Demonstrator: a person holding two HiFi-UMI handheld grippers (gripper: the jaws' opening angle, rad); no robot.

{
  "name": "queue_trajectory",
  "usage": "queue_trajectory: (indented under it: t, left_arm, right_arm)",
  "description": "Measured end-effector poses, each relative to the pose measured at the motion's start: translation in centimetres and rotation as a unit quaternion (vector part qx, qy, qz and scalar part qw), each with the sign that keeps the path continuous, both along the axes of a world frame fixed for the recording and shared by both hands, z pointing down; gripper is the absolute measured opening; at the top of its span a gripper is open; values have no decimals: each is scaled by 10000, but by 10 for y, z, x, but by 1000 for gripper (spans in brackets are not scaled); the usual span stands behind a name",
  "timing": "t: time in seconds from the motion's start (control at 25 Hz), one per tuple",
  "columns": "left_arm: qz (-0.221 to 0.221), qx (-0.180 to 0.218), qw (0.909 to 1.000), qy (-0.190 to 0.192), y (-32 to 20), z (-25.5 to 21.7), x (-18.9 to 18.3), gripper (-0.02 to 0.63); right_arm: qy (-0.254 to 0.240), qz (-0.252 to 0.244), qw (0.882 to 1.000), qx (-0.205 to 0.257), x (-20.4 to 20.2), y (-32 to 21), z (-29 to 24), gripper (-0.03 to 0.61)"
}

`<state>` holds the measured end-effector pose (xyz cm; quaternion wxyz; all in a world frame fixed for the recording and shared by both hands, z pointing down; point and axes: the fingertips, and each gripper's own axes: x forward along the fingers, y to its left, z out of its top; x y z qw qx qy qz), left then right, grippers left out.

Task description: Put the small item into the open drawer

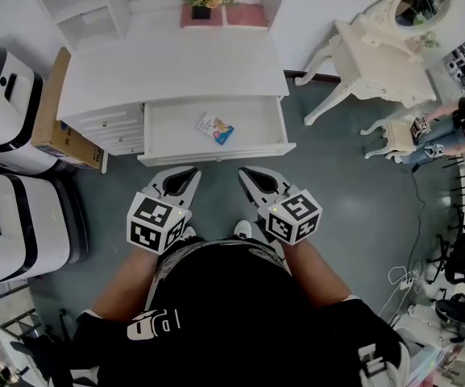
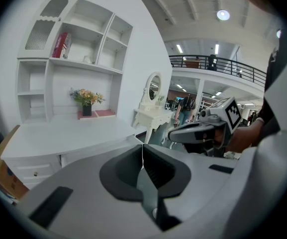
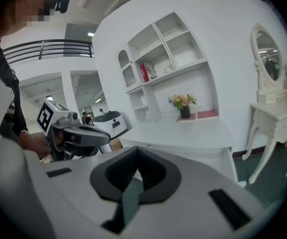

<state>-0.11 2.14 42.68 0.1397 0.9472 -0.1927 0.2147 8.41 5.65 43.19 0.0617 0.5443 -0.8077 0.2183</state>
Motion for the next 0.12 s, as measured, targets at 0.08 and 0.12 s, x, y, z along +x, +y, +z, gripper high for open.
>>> queue_trajectory:
  t: [0.08,0.12]
  left_arm:
    - [-3,-3,10000,-1,0,0,0,15]
    - [-5,-5,10000,-1,0,0,0,15]
  right_arm:
    - [2,-6,10000,-4,-1,0,0,6]
    - [2,-8,10000,-6,-1,0,0,6]
